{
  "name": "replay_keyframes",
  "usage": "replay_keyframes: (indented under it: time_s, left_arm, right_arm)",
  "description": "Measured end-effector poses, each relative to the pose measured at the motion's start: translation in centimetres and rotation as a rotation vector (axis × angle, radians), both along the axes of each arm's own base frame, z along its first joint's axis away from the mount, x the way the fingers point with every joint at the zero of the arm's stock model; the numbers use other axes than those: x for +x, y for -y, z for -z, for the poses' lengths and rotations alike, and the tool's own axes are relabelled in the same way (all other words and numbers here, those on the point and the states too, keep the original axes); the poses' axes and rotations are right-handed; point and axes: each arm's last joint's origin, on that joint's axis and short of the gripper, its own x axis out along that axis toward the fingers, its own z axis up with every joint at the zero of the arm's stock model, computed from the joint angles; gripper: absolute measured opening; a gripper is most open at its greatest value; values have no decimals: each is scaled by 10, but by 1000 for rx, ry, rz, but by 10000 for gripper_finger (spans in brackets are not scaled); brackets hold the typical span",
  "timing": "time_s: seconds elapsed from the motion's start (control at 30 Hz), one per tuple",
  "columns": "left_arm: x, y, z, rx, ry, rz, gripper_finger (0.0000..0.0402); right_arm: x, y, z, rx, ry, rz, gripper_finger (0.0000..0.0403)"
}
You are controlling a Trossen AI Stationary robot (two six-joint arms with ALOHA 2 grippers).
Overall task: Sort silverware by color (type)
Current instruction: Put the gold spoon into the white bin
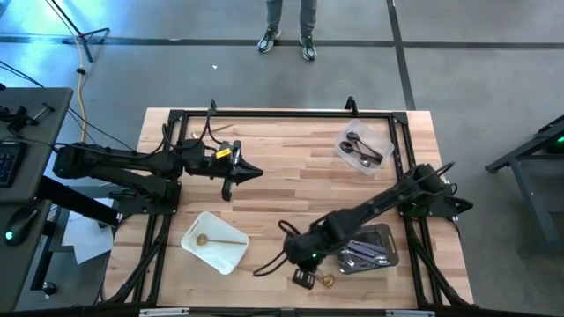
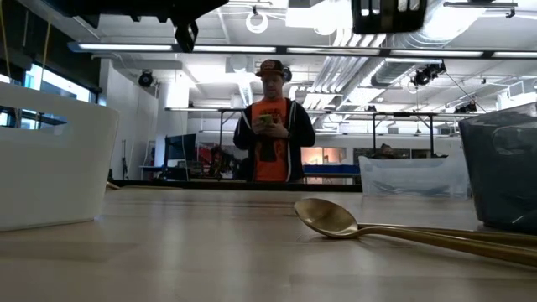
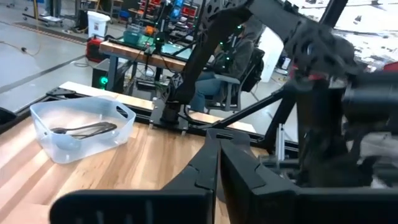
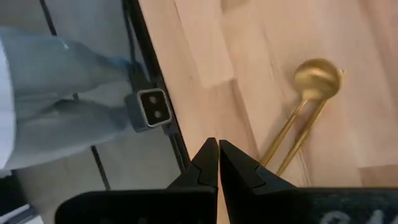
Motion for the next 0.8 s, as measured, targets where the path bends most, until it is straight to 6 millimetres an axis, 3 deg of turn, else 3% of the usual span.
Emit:
replay_keyframes:
  time_s: [0.2,0.53,0.8]
  left_arm:
    - [0,0,0,-19,-4,4,2]
    - [0,-2,2,-22,-27,-18,0]
    - [0,-2,3,-23,-34,-35,0]
  right_arm:
    - [8,-3,29,-37,-73,0,5]
    - [-1,1,36,-76,-221,106,28]
    - [-2,-4,41,-138,-207,187,28]
